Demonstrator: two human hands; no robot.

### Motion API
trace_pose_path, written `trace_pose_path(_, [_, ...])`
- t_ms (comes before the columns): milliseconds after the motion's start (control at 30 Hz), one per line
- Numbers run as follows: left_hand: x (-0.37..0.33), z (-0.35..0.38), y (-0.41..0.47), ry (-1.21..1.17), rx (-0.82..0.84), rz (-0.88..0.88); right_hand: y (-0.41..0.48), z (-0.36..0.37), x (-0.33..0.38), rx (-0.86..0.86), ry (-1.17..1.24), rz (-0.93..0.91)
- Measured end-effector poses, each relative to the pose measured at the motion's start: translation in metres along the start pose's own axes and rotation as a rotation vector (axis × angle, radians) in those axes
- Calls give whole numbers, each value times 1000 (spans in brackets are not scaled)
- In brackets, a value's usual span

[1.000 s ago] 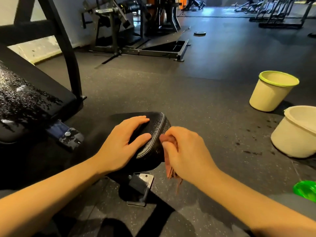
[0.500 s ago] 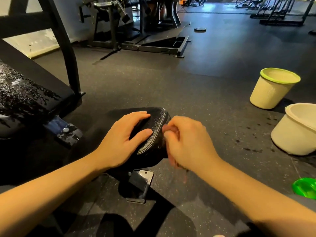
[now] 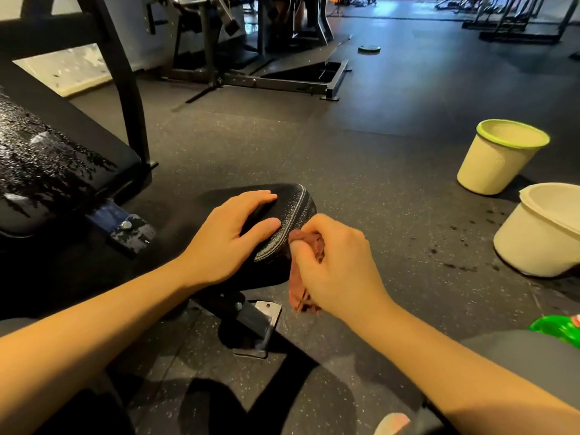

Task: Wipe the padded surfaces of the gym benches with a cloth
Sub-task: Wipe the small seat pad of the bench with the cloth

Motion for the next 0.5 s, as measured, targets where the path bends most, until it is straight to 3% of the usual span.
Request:
trace_pose_path(100, [0, -1, -1, -14, 4, -15, 16, -8, -15, -54, 2, 133])
trace_pose_path(267, [-1, -1, -2, -5, 8, -19, -25, 4, 21, 37, -84, -95])
trace_pose_path(400, [1, 0, -1, -15, 12, -27, 27, -8, -29, -6, -133, 190])
trace_pose_path(500, [1, 1, -1, -16, 5, -12, 9, -3, -13, 0, -125, 65])
Point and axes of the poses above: each hand's wrist, its own y-axis towards the middle knuckle, its own z-axis out of the palm, x = y × z, the point moved 9 cm from there along y, towards the middle knuckle, and after that the axes turned 4 degrees about z, right-handed, at the moved point
